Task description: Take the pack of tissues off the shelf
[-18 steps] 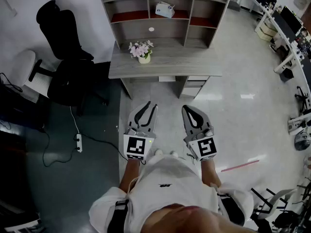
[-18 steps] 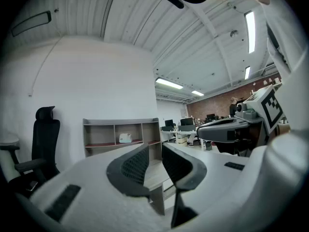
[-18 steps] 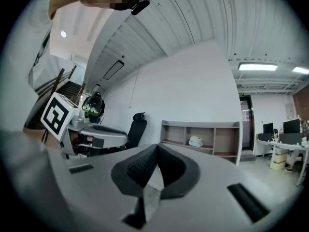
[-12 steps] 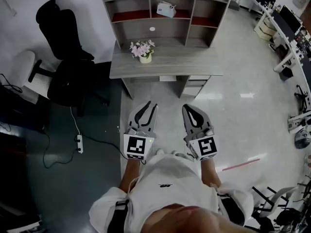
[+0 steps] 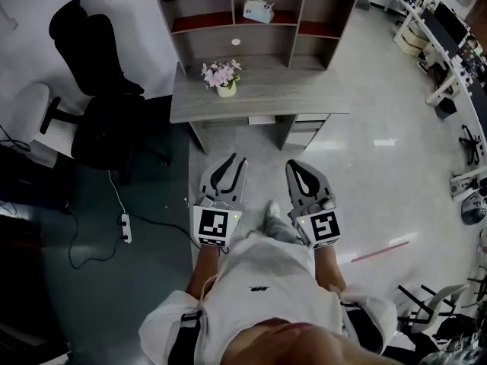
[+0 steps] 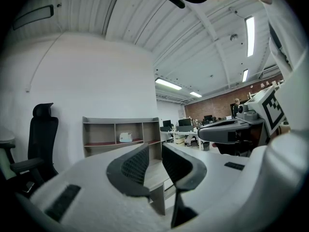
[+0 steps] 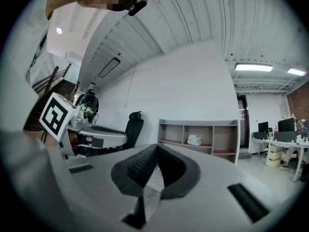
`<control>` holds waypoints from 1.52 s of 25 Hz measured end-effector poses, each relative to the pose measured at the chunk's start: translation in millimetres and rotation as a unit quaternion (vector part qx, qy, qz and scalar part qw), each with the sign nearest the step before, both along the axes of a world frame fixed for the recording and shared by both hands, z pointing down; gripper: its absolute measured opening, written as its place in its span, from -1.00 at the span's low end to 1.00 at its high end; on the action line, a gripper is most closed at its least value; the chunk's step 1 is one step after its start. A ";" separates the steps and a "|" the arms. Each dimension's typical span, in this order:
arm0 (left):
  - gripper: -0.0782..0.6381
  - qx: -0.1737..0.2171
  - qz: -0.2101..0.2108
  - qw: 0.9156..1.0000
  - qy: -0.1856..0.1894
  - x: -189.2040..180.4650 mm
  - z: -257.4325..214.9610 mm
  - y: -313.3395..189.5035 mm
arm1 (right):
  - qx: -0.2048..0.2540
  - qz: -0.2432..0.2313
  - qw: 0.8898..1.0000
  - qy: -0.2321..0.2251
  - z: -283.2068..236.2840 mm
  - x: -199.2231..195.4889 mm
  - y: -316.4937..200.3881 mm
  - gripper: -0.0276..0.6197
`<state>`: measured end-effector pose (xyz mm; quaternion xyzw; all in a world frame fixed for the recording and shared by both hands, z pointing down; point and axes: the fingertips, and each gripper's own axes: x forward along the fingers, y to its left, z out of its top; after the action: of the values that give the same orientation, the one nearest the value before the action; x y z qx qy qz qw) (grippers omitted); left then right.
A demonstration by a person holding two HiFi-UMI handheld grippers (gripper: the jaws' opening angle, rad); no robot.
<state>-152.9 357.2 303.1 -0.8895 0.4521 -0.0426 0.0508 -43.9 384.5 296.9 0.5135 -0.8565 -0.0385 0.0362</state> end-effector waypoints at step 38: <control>-0.53 -0.013 -0.034 0.999 -0.015 78.2 -1.0 -230.1 | 0.000 -0.044 0.999 -0.015 -4.6 72.5 -241.8 -0.83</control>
<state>-74.7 127.1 302.1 -0.8732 0.4811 -0.0640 0.0446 28.7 142.7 292.2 0.4761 -0.8786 -0.0325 0.0210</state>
